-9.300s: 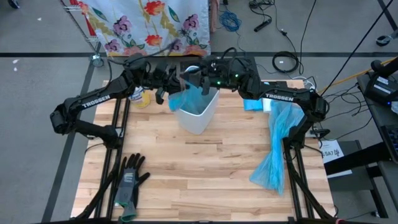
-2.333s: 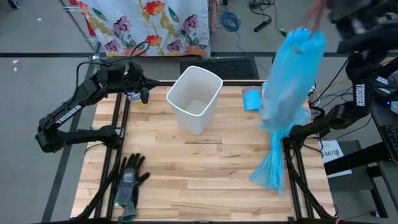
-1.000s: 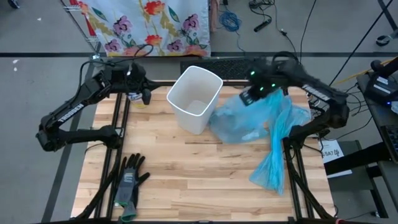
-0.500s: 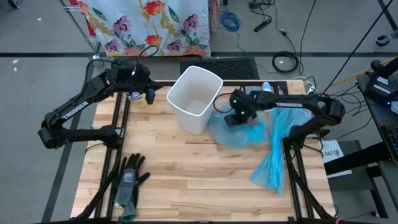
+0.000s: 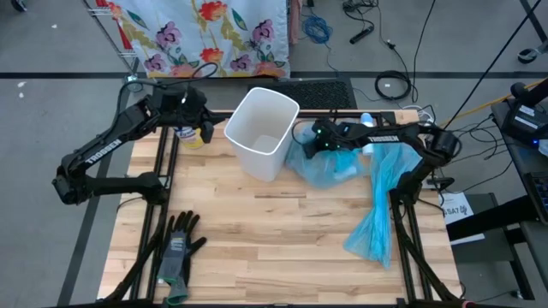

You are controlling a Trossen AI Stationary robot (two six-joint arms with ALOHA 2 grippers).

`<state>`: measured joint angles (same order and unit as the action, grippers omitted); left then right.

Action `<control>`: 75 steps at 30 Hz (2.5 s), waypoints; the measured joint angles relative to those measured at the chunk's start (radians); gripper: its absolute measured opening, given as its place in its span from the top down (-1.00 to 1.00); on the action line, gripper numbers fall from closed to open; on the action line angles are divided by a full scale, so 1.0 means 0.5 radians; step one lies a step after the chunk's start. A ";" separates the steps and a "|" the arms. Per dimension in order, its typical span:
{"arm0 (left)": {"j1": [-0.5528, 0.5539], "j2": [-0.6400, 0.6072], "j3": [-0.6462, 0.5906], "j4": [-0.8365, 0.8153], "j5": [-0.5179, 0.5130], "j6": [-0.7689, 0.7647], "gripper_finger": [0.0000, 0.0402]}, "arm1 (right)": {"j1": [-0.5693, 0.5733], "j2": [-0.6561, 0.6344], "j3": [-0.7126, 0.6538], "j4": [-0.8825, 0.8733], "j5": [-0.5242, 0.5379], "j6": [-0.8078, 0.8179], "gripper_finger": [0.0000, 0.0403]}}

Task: Place trash/remove bag and relplace
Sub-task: Remove the trash bag from the trash bin, then insert the new trash bag into the trash bin

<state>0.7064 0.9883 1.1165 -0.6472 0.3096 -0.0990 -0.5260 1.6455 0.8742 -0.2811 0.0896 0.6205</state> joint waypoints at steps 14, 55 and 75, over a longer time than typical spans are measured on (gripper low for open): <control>0.000 -0.006 0.000 0.002 0.000 0.001 1.00 | -0.132 -0.313 0.002 0.106 -0.626 -0.076 0.50; 0.000 -0.006 0.000 0.002 0.001 0.002 1.00 | -0.388 -1.368 0.004 -1.009 -0.063 -0.125 0.22; 0.000 -0.006 0.000 -0.058 0.003 0.006 1.00 | -0.727 -1.394 0.311 -1.340 0.190 -0.337 0.22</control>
<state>0.7067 0.9852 1.1168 -0.6762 0.3111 -0.0959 -0.8898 0.9485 1.0298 -0.9512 0.1843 0.4518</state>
